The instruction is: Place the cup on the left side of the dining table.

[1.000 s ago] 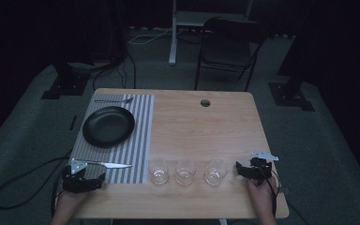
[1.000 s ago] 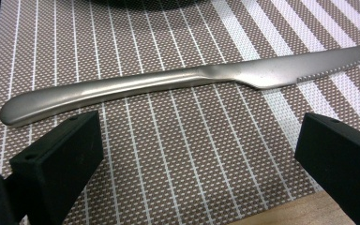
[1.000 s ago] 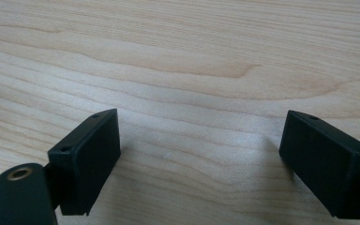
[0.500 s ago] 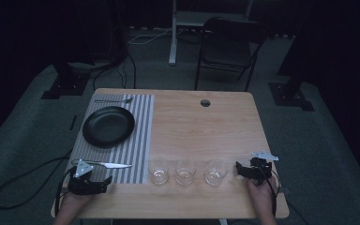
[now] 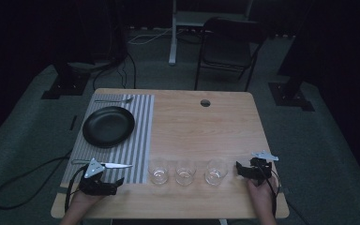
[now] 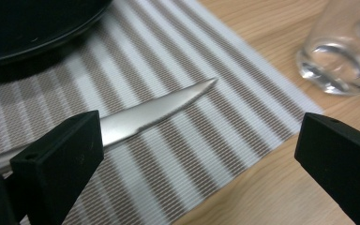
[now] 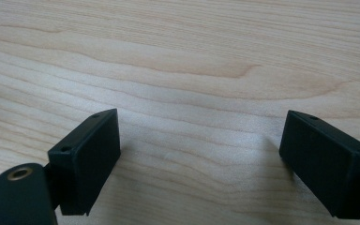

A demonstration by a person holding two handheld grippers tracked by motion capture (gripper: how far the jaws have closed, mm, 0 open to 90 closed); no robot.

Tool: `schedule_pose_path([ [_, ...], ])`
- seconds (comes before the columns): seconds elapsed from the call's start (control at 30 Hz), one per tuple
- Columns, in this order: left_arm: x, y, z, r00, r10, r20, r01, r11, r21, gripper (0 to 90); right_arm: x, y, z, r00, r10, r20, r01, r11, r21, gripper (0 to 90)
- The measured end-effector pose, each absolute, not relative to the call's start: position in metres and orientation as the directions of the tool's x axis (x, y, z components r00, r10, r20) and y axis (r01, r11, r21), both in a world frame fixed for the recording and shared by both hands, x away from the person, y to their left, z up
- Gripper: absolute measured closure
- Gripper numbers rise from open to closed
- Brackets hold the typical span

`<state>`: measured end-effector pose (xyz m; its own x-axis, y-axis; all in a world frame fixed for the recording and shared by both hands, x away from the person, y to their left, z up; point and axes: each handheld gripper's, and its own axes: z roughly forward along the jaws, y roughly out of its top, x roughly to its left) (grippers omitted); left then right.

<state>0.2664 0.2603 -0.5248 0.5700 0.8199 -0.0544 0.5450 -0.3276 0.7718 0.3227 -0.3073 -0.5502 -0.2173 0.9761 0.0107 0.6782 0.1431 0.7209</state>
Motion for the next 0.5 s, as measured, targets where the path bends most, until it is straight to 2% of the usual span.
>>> schedule_pose_path([
  [0.5,0.266,0.225,-0.523,0.675,0.737,-0.044,0.478,-0.39,0.787,1.9,0.323,-0.307,-0.55,-0.217,0.976,0.011,0.678,0.143,0.721,12.2],
])
